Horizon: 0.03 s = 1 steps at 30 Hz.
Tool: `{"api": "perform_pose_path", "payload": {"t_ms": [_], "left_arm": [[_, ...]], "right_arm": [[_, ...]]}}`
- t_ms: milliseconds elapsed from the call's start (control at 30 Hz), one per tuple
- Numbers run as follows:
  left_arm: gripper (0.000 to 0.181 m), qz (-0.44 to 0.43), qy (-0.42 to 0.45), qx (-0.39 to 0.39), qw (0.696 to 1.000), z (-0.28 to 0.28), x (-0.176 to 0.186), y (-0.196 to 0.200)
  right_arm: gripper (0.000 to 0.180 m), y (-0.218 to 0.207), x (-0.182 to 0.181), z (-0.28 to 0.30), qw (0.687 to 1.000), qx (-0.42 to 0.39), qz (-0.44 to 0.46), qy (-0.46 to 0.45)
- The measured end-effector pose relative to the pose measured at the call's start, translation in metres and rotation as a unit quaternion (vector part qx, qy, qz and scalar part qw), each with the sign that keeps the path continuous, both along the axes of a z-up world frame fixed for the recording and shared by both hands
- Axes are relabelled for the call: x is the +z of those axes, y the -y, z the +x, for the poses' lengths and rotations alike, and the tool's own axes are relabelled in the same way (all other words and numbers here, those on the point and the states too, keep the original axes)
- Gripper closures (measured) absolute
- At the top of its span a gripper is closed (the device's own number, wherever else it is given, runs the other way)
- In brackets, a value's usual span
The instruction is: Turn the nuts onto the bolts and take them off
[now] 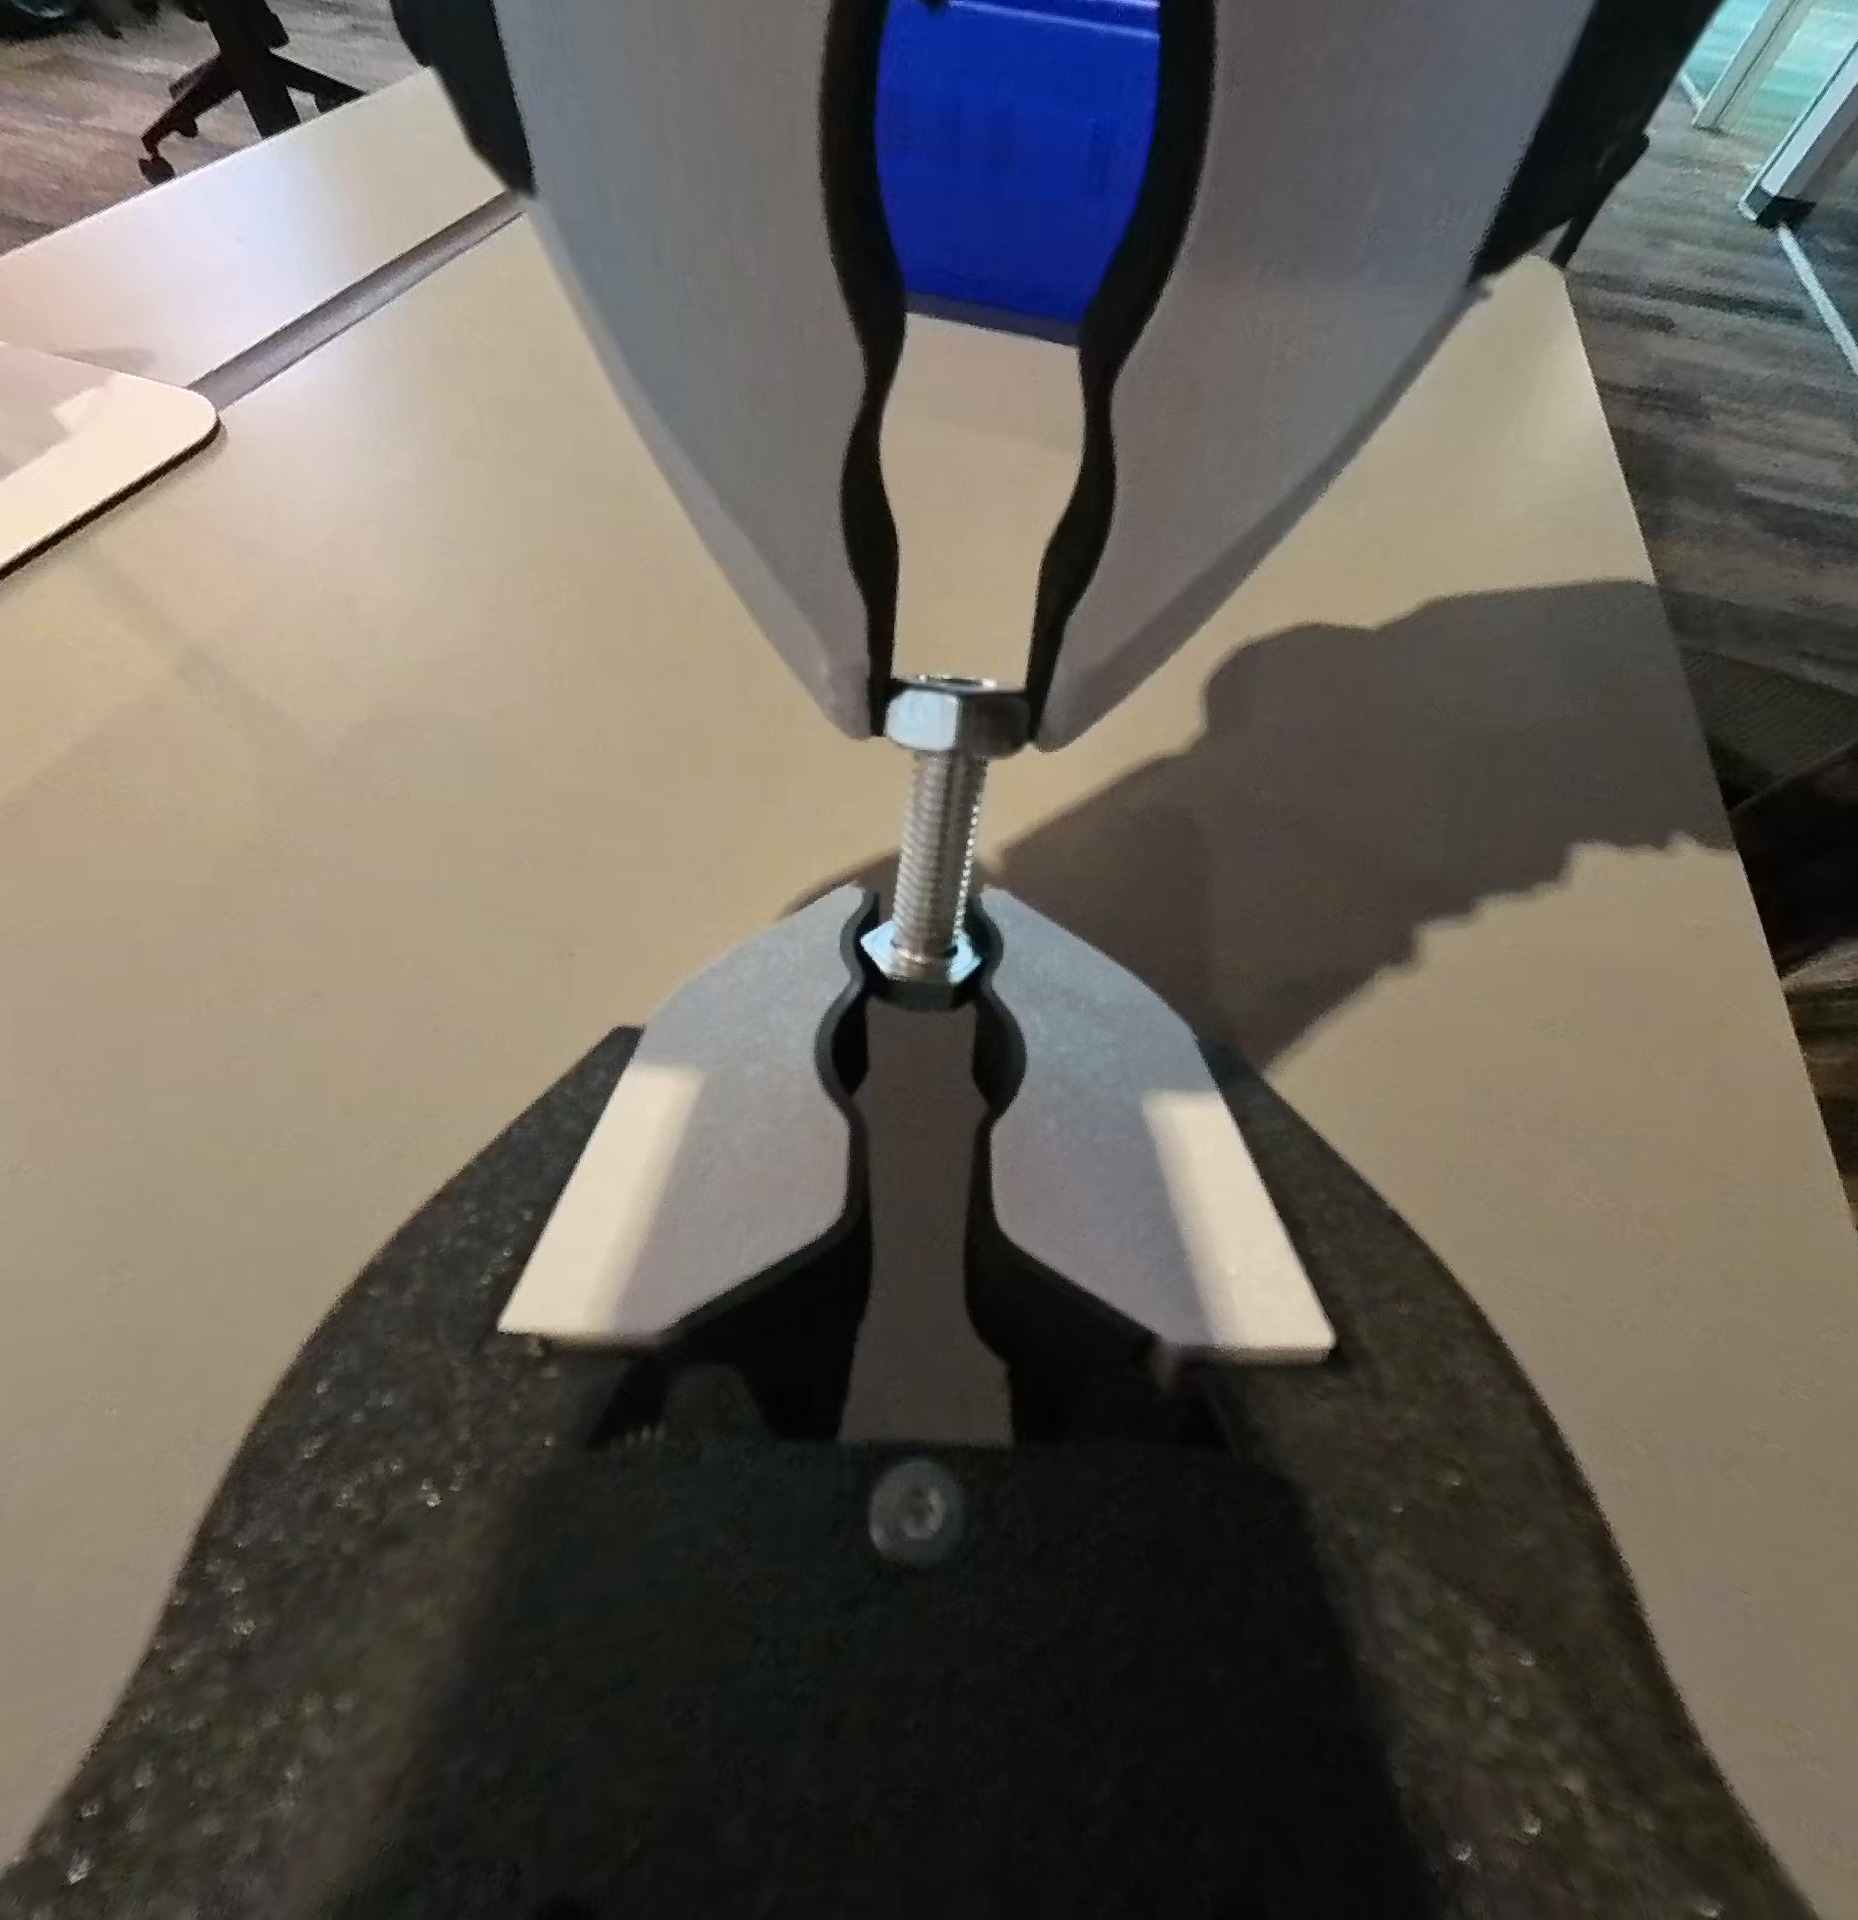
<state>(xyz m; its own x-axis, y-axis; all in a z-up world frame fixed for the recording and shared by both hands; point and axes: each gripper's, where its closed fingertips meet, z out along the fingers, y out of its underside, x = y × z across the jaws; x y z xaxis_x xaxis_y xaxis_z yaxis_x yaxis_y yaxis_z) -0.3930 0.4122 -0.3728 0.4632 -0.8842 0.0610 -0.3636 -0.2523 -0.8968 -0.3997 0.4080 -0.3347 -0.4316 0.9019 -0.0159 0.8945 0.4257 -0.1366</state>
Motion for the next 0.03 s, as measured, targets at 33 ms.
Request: {"api": "perform_pose_path", "payload": {"t_ms": [33], "left_arm": [[0.166,-0.004,0.000,0.000,1.000,0.0002,-0.0007,0.0001]], "right_arm": [[0.163,0.0000,-0.0003,-0.0003,1.000,0.000,0.001,0.001]]}}
